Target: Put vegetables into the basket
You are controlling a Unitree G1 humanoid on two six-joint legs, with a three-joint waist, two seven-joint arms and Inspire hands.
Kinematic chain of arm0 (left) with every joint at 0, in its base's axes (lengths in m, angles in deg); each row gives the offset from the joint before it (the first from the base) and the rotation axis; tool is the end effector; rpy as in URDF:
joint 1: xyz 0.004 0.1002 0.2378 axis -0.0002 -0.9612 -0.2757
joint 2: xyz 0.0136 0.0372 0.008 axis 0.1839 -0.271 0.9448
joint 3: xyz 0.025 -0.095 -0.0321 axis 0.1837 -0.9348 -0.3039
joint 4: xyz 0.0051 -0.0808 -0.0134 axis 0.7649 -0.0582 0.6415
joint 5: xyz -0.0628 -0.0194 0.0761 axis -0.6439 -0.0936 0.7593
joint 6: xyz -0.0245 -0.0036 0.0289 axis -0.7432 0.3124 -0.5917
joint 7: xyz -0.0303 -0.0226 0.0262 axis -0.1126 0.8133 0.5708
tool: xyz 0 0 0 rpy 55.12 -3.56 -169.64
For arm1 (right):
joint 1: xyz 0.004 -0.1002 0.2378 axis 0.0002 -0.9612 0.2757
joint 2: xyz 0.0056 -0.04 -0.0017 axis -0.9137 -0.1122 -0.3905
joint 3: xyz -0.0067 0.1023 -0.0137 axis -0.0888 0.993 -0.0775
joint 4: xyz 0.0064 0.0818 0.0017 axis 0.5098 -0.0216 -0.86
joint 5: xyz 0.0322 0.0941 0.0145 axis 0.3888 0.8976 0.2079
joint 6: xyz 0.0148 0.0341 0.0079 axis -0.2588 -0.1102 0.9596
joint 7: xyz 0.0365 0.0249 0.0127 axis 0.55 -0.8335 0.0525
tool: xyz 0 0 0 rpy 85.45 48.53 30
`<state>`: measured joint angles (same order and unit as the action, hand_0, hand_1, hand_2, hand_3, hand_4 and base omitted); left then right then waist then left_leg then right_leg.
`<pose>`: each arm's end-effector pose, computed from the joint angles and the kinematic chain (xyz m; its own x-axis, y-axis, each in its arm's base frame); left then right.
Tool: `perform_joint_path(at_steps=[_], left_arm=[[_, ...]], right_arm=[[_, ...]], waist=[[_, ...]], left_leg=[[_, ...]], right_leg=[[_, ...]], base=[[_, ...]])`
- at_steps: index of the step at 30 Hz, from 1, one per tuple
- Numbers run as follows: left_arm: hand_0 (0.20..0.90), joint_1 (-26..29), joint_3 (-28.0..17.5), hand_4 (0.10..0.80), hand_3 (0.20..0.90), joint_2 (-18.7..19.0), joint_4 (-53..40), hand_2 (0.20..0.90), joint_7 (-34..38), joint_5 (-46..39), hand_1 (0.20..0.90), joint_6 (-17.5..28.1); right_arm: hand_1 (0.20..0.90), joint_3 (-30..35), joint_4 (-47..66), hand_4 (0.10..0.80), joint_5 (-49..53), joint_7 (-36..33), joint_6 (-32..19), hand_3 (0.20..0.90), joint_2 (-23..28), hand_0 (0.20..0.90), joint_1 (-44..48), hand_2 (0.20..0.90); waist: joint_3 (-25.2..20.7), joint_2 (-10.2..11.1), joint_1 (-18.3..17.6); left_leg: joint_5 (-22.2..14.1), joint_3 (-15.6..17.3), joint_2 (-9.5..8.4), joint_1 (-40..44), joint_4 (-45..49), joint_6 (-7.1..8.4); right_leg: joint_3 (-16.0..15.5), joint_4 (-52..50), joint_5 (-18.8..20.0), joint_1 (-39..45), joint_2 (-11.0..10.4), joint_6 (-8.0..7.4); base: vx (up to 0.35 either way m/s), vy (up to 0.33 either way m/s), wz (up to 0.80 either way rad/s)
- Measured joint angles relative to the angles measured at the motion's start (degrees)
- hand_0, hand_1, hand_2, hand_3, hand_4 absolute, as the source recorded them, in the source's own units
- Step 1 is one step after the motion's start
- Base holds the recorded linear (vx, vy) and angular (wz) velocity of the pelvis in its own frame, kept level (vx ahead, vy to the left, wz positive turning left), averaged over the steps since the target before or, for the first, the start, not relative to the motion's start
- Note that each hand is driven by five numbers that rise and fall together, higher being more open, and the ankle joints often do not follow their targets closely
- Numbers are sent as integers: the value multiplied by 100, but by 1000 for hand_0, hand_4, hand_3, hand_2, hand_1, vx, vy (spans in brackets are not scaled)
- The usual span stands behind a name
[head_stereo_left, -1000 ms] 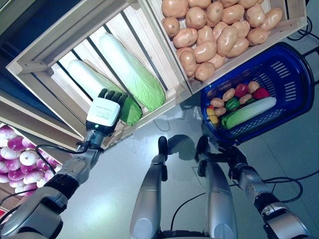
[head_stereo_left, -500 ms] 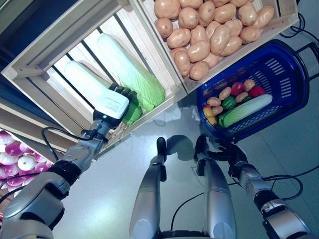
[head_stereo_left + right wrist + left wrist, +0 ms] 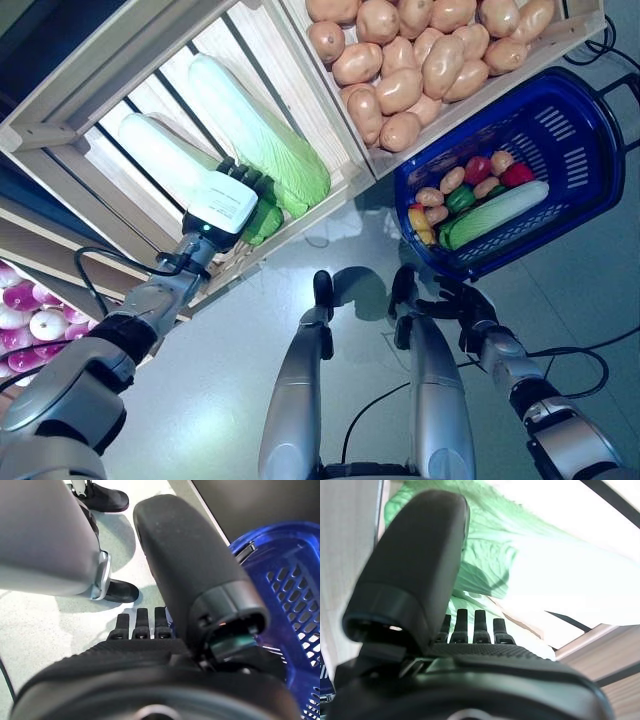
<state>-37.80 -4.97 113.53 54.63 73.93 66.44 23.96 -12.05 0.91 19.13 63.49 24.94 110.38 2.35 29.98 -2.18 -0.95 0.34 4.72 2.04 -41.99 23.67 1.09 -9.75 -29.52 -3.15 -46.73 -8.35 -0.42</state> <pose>0.3011 0.2732 0.1107 0.9246 -0.2842 0.2535 -0.3588 -0.4268 0.8301 0.2580 -0.2300 -0.0052 0.8987 -0.1037 -0.4260 0.1076 0.9941 -0.0150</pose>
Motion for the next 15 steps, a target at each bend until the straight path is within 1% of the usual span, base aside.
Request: perform_joint_path(at_steps=[6,10,15], left_arm=[[900,-36,-28,800,900,-90,158,900,321,2,900,-45],[900,-104,-118,800,900,-443,440,900,881,1,900,-321],[900,-126,-125,800,900,-562,635,900,1169,-5,900,-381]], right_arm=[[900,-3,52,800,3,-1,0,900,11,900,27,900],[900,-6,143,800,6,-2,0,900,12,900,28,900],[900,-17,150,800,8,-2,0,900,11,900,34,900]], waist=[[2,7,-13],[0,15,-13],[-1,41,-18]], left_leg=[[-18,-11,0,-159,71,-21],[-18,-45,-2,-277,92,-23],[-19,-51,0,-306,87,-24]], right_leg=[[3,-34,7,-123,0,-8],[6,-33,23,-223,2,-33],[14,-14,34,-248,14,-48]], base=[[0,0,0],[0,0,0],[0,0,0]])
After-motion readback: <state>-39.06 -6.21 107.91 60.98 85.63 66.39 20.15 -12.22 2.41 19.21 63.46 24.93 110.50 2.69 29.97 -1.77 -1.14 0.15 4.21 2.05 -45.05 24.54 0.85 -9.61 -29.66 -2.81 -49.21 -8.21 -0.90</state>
